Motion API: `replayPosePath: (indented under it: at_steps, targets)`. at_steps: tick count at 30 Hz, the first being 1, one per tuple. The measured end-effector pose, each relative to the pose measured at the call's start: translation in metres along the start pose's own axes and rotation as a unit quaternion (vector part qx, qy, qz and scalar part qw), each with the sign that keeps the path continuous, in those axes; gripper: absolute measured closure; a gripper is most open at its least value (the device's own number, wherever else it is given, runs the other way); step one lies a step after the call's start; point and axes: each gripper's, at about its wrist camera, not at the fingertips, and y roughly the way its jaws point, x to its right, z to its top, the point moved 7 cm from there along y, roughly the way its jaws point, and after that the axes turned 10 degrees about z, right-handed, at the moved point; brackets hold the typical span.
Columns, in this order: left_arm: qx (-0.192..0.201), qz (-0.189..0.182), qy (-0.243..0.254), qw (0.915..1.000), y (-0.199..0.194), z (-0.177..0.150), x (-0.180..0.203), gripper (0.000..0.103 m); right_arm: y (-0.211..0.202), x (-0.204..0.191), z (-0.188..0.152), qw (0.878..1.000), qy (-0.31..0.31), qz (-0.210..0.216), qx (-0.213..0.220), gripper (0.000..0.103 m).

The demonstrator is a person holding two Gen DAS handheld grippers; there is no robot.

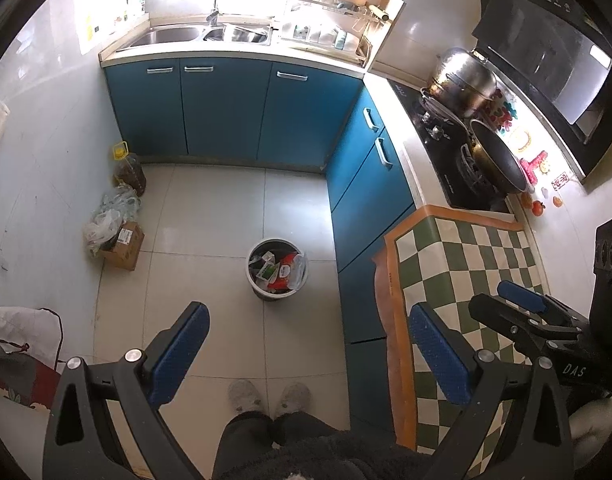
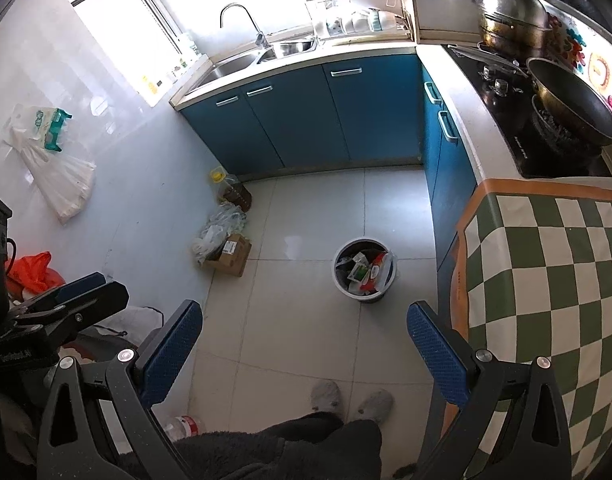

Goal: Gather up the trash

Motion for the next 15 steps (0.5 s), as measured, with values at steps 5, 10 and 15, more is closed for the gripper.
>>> replayPosePath:
  at_steps: [5,10,15]
  targets:
    - [-0.001,-0.001,0.001,1.0000,-0.0001,-0.0012,0.0006,0.001,-0.0018,-0.0022,-0.0024,1.000,-0.002,0.004,-0.001,0.000]
    - [-0.004,-0.007,0.005,1.0000,0.0005,-0.0044,0.0009,0.001,-0.0033,-0.0025,-0.0039,1.000,0.000,0.007,-0.002,0.000]
    - [-0.004,-0.012,0.009,0.9999,0.0003,-0.0053,0.0021,0.001,-0.0079,-0.0011,-0.0057,1.000,-0.002,0.007,-0.001,0.000]
